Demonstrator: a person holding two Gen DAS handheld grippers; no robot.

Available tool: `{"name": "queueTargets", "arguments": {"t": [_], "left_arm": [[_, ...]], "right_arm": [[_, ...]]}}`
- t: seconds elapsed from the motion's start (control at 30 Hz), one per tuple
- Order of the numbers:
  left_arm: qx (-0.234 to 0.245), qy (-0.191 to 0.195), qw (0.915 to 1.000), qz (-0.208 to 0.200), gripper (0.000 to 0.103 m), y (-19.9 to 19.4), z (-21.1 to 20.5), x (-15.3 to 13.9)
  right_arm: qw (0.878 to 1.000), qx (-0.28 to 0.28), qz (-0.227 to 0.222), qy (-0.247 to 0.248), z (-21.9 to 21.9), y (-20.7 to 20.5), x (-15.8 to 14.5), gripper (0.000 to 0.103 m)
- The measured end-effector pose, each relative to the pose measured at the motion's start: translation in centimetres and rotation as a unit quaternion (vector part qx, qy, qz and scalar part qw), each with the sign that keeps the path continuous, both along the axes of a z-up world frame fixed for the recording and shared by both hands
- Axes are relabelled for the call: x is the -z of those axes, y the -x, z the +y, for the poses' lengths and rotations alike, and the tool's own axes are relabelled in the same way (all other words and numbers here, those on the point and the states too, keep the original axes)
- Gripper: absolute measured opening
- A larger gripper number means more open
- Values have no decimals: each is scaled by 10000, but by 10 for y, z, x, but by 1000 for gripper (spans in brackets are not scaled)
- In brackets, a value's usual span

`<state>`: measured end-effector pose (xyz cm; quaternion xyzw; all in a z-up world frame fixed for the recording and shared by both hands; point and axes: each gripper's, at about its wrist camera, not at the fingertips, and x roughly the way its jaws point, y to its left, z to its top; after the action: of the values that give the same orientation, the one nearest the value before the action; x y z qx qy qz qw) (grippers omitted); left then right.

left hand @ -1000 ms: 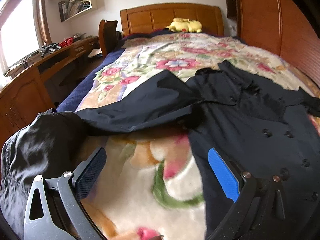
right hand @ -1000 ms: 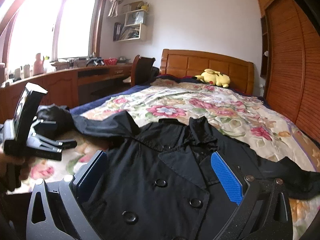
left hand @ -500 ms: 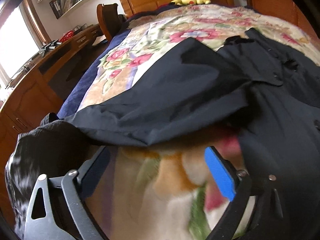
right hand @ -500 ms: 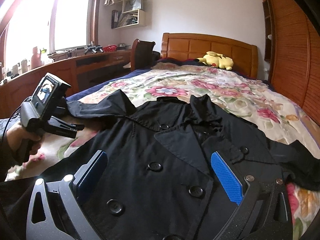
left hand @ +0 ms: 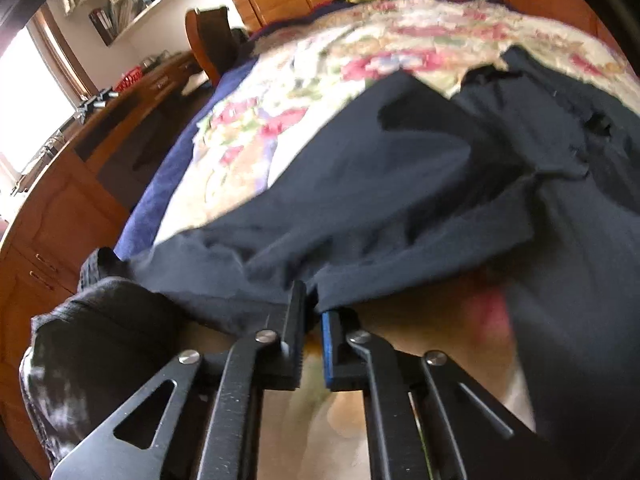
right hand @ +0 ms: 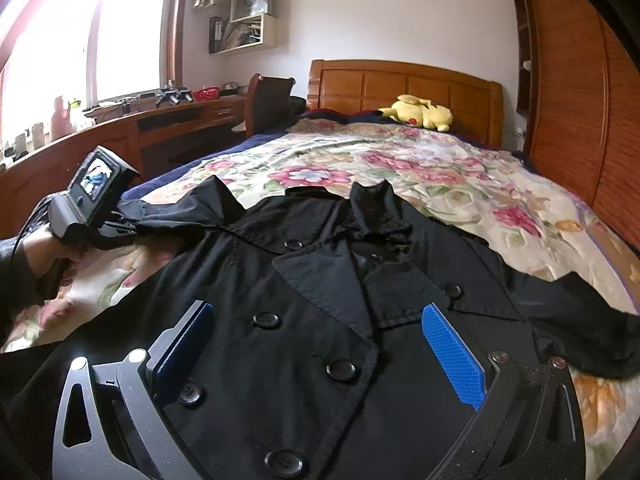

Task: Fold large clothes
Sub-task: 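Carry the held sleeve across the coat body with the left gripper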

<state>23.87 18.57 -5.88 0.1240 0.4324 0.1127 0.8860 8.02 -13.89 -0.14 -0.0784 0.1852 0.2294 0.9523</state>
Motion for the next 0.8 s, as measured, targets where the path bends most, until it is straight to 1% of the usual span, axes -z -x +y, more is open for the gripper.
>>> {"name": "queueTargets", "arguments": {"t": [0.13, 0.2, 0.23, 0.33, 0.47, 0.6, 0.67, 0.73, 0.77, 0.8], "left_arm": [[154, 22, 9995, -279, 3, 7, -15, -18], [283, 188, 9985, -438, 3, 14, -24, -31], [405, 258, 9975, -519, 3, 18, -33, -38], [712, 276, 9950, -641, 3, 29, -61, -52], [1036, 397, 9915, -681, 3, 42, -90, -59], [1069, 509, 9908, -650, 3, 53, -103, -56], [1049, 585, 9909, -611, 6, 57, -100, -51], [1047, 693, 9905, -558, 13, 62, -99, -47], [1051, 768, 9901, -521, 15, 68, -97, -44], [1056, 804, 9898, -511, 20, 72, -96, -42]], "right_arm": [[10000, 41, -3, -80, -4, 0, -3, 103], [10000, 56, -20, -77, -5, 1, -4, 103], [9999, 67, -32, -71, -4, 1, -4, 103], [9999, 80, -61, -80, -5, 3, -3, 103], [9999, 71, -67, -82, -5, 5, -2, 103], [9999, 43, -77, -60, -5, 5, -1, 103], [10000, 26, -65, -49, -6, 4, -1, 103], [10000, 4, -56, -30, -6, 3, 0, 103], [10000, -10, -54, -14, -5, 3, 0, 103], [10000, -18, -59, 3, -5, 3, 0, 103]]}}
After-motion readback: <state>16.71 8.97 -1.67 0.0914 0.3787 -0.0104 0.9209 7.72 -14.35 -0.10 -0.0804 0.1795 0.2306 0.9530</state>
